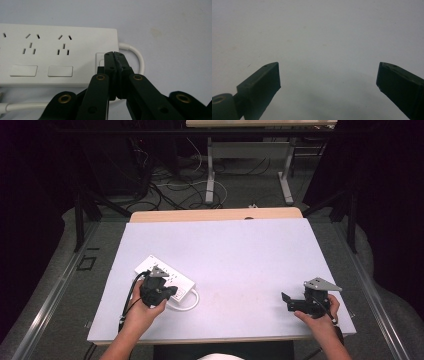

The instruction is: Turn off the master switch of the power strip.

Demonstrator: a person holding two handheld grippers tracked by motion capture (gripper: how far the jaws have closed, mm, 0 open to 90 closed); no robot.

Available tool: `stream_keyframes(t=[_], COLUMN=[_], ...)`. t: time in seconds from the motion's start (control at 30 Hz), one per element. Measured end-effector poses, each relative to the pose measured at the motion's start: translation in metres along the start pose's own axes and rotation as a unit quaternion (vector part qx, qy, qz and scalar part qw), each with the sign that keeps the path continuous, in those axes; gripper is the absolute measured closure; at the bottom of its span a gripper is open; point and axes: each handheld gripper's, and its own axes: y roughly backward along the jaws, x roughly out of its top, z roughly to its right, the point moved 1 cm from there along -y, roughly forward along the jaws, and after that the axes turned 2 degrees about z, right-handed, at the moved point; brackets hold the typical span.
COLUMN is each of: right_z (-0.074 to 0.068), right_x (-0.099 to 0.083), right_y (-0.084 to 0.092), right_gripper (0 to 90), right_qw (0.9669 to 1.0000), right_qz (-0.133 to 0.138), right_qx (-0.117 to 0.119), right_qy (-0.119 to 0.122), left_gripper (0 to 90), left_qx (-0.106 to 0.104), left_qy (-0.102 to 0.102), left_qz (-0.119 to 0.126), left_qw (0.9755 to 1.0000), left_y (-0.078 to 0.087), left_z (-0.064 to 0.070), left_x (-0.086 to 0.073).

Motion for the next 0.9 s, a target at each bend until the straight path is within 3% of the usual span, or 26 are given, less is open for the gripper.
stream_keyframes(t=[0.23, 0.57, 0.83, 0.87, 0.9], right_z=[0.001, 0.001, 0.001, 0.001, 0.001], right_x=[0.000, -0.001, -0.001, -0.001, -0.001], right_y=[0.000, -0.001, 0.000, 0.000, 0.000], right_gripper=[5.4, 5.9, 6.2, 6.2, 6.2], right_qw=[1.0000, 1.0000, 0.9999, 0.9999, 0.9999], right_qz=[-0.004, -0.004, -0.007, -0.007, -0.007], right_qx=[0.004, 0.004, 0.008, 0.008, 0.008], right_qy=[-0.001, -0.003, -0.003, -0.003, -0.001], left_gripper=[90.0, 90.0, 90.0, 90.0, 90.0], left_qx=[-0.004, 0.007, 0.014, 0.013, 0.015], left_qy=[-0.005, -0.009, -0.007, -0.005, -0.006], left_qz=[-0.024, -0.038, -0.035, -0.045, -0.038], left_qw=[0.9997, 0.9992, 0.9992, 0.9989, 0.9991], left_y=[-0.009, -0.022, -0.030, -0.030, -0.031], left_z=[0.000, 0.001, 0.000, 0.000, 0.000], left_x=[0.003, 0.006, 0.005, 0.005, 0.005])
